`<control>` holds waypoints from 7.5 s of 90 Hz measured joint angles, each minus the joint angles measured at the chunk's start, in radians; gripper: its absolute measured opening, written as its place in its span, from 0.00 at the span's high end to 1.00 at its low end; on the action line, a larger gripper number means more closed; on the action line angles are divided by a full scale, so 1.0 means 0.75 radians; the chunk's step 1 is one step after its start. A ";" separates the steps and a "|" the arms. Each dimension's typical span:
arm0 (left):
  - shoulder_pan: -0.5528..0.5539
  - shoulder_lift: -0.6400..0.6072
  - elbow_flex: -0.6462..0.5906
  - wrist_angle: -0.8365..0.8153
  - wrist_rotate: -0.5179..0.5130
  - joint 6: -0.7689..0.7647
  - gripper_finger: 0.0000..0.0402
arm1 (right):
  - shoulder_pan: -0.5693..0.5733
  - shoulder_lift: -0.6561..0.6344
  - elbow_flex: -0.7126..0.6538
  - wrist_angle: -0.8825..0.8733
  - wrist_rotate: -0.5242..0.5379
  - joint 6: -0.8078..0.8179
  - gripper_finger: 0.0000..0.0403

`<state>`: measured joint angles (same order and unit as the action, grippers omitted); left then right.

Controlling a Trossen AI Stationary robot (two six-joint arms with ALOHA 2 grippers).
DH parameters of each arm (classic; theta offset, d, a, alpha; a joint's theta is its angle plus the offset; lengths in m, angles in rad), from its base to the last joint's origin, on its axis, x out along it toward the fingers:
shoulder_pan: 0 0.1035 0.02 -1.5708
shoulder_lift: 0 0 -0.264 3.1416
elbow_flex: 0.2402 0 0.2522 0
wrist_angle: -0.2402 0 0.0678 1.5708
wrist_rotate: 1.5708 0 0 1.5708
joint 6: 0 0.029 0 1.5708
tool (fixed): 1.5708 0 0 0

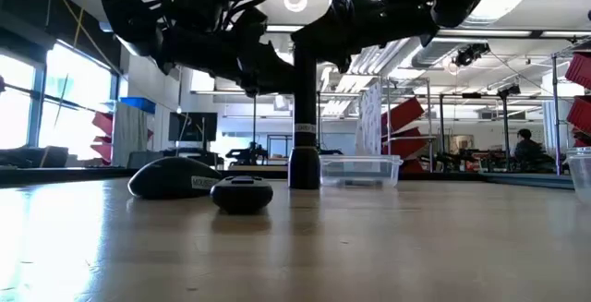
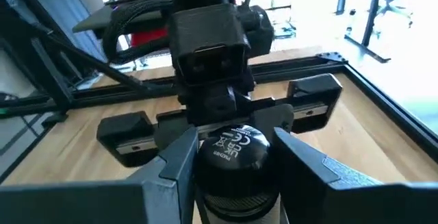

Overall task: Insert battery
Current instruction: Close the flashlight battery compartment

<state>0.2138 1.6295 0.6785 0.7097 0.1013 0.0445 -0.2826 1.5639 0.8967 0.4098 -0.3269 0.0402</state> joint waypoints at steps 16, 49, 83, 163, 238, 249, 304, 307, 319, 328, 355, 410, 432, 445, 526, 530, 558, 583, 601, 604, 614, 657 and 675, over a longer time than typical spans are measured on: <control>0.006 0.001 0.000 0.029 0.055 0.022 0.71 | -0.025 0.001 0.000 -0.002 -0.121 -0.060 0.68; 0.013 0.004 -0.001 0.076 0.145 0.116 0.66 | -0.053 0.002 0.001 -0.018 -0.284 -0.170 0.68; 0.010 0.050 -0.004 0.200 0.132 0.089 0.65 | -0.068 0.001 0.001 -0.017 -0.285 -0.199 0.68; 0.035 0.103 0.004 0.373 0.375 0.121 0.56 | -0.115 0.003 -0.001 -0.067 -0.548 -0.214 0.68; -0.015 0.616 0.220 0.766 0.612 -0.064 0.56 | -0.115 0.002 0.000 -0.140 -0.777 -0.241 0.68; -0.015 0.628 0.267 0.746 0.708 -0.068 0.60 | -0.114 0.002 0.000 -0.175 -0.846 -0.297 0.68; -0.055 0.627 0.290 0.718 0.769 0.011 0.66 | -0.090 0.002 0.002 -0.241 -0.989 -0.517 0.68; -0.056 0.627 0.290 0.717 0.767 0.015 0.66 | -0.090 0.002 0.002 -0.246 -0.988 -0.520 0.68; -0.057 0.626 0.289 0.716 0.733 0.043 0.64 | -0.089 0.001 0.002 -0.249 -0.987 -0.517 0.68; -0.055 0.626 0.287 0.738 0.704 0.076 0.59 | -0.094 0.001 0.002 -0.250 -0.974 -0.508 0.68; -0.037 0.613 0.271 0.769 0.690 0.061 0.47 | -0.113 0.002 -0.001 -0.211 -0.961 -0.473 0.68; -0.021 0.504 -0.017 0.764 0.456 0.086 0.46 | -0.112 0.005 -0.003 -0.124 -0.868 -0.444 0.68; -0.054 0.580 0.035 0.765 0.441 0.061 0.46 | -0.112 0.005 -0.003 -0.116 -0.854 -0.438 0.68; -0.054 0.654 0.041 0.758 0.439 0.028 0.46 | -0.112 0.005 -0.003 -0.119 -0.856 -0.438 0.68; -0.092 0.695 0.134 0.622 0.337 -0.009 0.41 | -0.111 0.001 0.002 -0.177 -0.890 -0.473 0.68; -0.093 0.671 0.129 0.578 0.331 0.016 0.41 | -0.111 0.001 0.002 -0.177 -0.890 -0.475 0.68; -0.175 0.732 0.208 0.518 0.217 0.065 0.41 | -0.109 -0.001 0.002 -0.180 -0.882 -0.485 0.68; -0.179 0.856 0.285 0.519 0.124 0.050 0.41 | -0.094 -0.001 0.001 -0.179 -0.870 -0.496 0.68; -0.174 0.918 0.326 0.506 0.091 0.025 0.48 | -0.094 -0.002 0.001 -0.205 -0.865 -0.513 0.68; -0.170 0.919 0.326 0.501 0.098 0.026 0.52 | -0.094 -0.002 0.001 -0.213 -0.861 -0.518 0.68; -0.157 0.917 0.325 0.472 0.141 0.024 0.52 | -0.102 -0.005 0.002 -0.254 -0.839 -0.541 0.68; -0.117 0.832 0.324 0.206 0.221 0.059 0.52 | -0.150 -0.007 0.003 -0.340 -0.824 -0.653 0.68; -0.114 0.832 0.324 0.193 0.284 0.050 0.52 | -0.187 -0.012 0.027 -0.450 -0.847 -0.654 0.68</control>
<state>0.1284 2.2532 0.9215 0.8542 0.3146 0.0821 -0.4233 1.5547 0.9166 0.0721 -0.9623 -0.4503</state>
